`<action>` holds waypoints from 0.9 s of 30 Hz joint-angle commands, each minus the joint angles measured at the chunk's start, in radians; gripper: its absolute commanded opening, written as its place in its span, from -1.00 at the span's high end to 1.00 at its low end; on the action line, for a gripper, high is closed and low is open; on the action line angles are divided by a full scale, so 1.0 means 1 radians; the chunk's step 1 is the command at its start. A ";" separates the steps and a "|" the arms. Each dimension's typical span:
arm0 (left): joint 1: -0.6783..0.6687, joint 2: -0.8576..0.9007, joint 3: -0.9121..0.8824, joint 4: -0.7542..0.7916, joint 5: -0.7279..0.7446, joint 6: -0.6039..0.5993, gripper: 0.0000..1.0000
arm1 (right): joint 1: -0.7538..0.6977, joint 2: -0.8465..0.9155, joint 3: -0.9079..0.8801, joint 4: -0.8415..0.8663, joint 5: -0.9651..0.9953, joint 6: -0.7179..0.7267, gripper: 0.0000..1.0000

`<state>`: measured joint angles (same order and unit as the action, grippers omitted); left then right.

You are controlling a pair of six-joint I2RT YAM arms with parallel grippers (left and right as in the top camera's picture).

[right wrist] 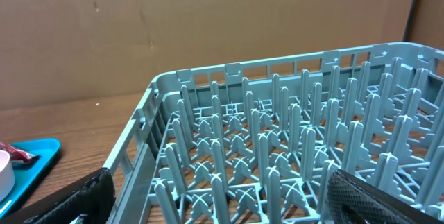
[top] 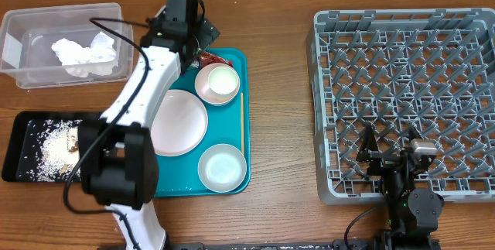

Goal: Sort waste into correct bins and load items into the dishwasher
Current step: 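Reach the left gripper to the red snack wrapper and grasp it, then carry the red wrapper left and drop it into the clear bin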

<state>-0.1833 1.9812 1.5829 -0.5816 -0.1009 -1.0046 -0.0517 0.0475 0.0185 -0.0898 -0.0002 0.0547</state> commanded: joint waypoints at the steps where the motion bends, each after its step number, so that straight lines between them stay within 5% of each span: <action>1: 0.013 0.079 0.003 0.028 -0.046 -0.072 -1.00 | -0.002 -0.009 -0.010 0.006 -0.002 -0.003 -1.00; 9: 0.013 0.181 0.003 0.130 0.017 -0.065 -0.96 | -0.002 -0.009 -0.010 0.005 -0.002 -0.003 -1.00; 13: 0.014 0.199 0.003 0.134 0.016 -0.065 -0.47 | -0.002 -0.009 -0.010 0.005 -0.002 -0.003 -1.00; 20: 0.016 0.202 0.004 0.138 0.016 -0.025 0.85 | -0.002 -0.009 -0.010 0.005 -0.002 -0.003 -1.00; 27: 0.054 0.117 0.004 0.096 0.016 0.014 0.92 | -0.002 -0.009 -0.010 0.005 -0.002 -0.003 -1.00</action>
<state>-0.1627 2.1620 1.5826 -0.4679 -0.0849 -1.0199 -0.0517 0.0475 0.0185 -0.0906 -0.0002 0.0547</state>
